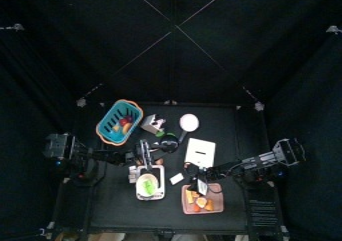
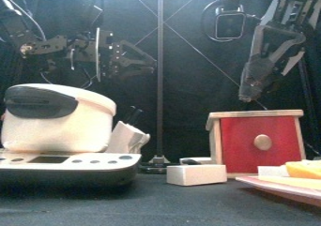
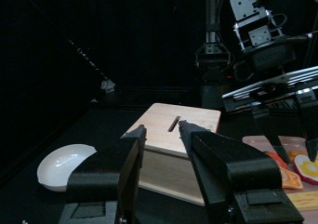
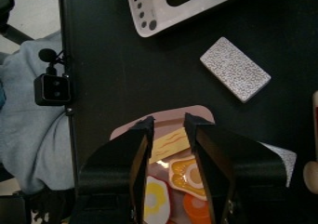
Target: Grab drawer handle
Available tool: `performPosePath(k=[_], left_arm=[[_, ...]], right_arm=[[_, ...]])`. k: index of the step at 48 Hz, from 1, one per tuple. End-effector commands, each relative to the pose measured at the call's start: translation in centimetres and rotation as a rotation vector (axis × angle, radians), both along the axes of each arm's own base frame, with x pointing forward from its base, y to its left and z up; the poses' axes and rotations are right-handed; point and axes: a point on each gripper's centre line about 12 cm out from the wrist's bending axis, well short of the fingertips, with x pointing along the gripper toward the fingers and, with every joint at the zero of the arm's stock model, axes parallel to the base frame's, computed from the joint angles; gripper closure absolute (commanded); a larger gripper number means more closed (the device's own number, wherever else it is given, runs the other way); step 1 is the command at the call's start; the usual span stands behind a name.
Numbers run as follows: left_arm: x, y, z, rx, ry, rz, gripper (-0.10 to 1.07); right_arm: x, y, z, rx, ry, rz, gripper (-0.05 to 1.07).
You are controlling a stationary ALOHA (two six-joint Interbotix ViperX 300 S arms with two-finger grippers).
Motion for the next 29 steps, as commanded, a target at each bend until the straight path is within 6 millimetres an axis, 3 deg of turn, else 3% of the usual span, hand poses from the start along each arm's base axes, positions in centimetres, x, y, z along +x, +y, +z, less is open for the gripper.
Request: performPosePath(k=[1,15,29], left_arm=[[0.6,-0.4,0.9,-0.013,-0.026,-0.015,0.21],[2.8,0.1,2.0,-0.186,0.011,0.002,0.21],[4.8,2.0,1.9,-0.267,0.175,0.024,0.21]], right_arm=[[-0.4,-0.1,1.1,0.092,0.004,-0.051,0.3],[-2.6,-0.4,0.9,0.307,0.064,-0.19,0.3],[-4.2,-3.7,-0.7,0.291,0.022,-0.354,0.3]])
